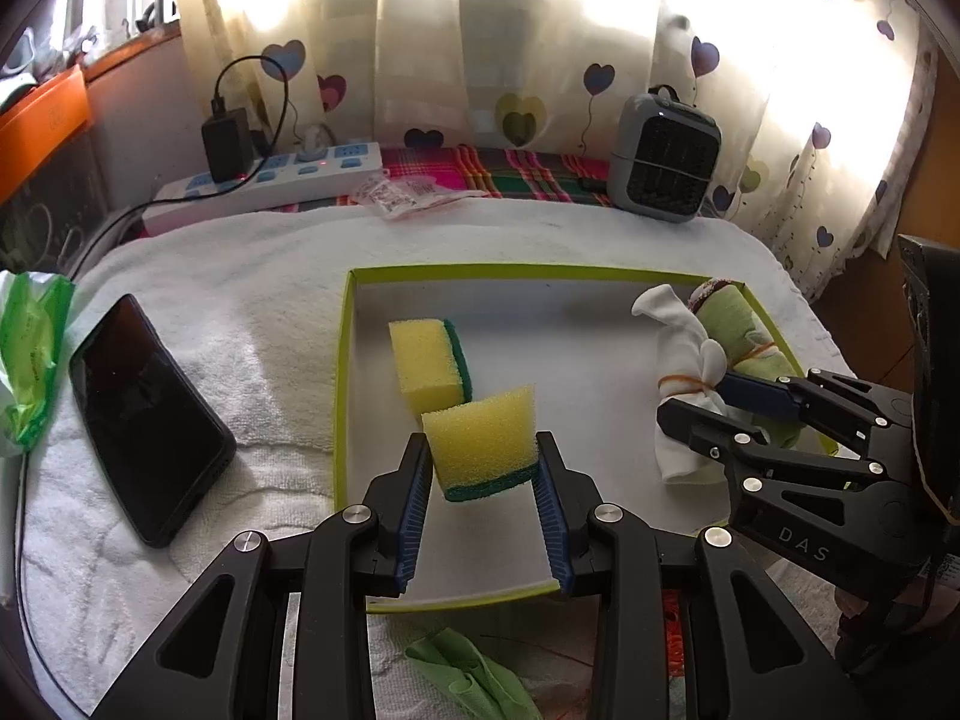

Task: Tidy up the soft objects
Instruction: 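Carry the sponge into the box with the left gripper while the right gripper carries the white cloth, then lower and open the left gripper onto the first sponge while the right gripper releases the white cloth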

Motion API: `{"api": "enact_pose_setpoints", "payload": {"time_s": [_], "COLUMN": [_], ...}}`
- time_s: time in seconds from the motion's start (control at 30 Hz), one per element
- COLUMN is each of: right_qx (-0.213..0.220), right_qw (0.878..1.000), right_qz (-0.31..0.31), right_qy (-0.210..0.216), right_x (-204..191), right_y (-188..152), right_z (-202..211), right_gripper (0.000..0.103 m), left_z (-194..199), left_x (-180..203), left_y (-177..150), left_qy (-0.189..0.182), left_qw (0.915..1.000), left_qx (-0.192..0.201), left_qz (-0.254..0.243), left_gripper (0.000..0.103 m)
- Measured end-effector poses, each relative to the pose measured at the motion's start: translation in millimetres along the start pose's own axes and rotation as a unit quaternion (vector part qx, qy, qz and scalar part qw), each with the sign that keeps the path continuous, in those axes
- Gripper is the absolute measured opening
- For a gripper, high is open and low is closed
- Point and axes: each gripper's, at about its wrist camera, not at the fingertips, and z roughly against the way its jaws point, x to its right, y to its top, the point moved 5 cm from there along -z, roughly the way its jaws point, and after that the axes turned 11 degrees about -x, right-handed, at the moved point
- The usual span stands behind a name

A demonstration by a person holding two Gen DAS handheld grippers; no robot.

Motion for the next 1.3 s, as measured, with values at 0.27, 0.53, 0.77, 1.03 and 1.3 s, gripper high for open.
{"api": "enact_pose_setpoints", "payload": {"time_s": [0.27, 0.53, 0.77, 1.03, 1.3], "right_qx": [0.008, 0.010, 0.013, 0.021, 0.028], "right_qw": [0.999, 0.998, 0.999, 0.998, 0.999], "right_qz": [0.010, 0.000, -0.003, -0.010, -0.019], "right_qy": [-0.045, -0.056, -0.053, -0.050, -0.031], "right_x": [8.3, 20.8, 20.8, 21.1, 20.6], "right_y": [4.0, 6.6, 6.0, 4.8, 1.8], "right_z": [0.3, -0.7, -0.8, 0.7, 1.6], "right_gripper": [0.039, 0.040, 0.040, 0.041, 0.047], "left_z": [-13.8, -21.3, -21.7, -20.4, -18.5], "left_x": [-5.0, -6.7, -5.3, -4.2, -2.9], "left_y": [3.5, 4.9, 5.2, 4.5, 4.7], "left_qy": [0.006, 0.009, 0.020, 0.020, 0.018], "left_qw": [0.9999, 0.9997, 0.9996, 0.9996, 0.9997], "left_qx": [-0.012, -0.020, -0.020, -0.019, -0.015], "left_qz": [0.008, 0.009, 0.007, 0.009, 0.011], "left_gripper": [0.032, 0.032, 0.033, 0.034, 0.042]}}
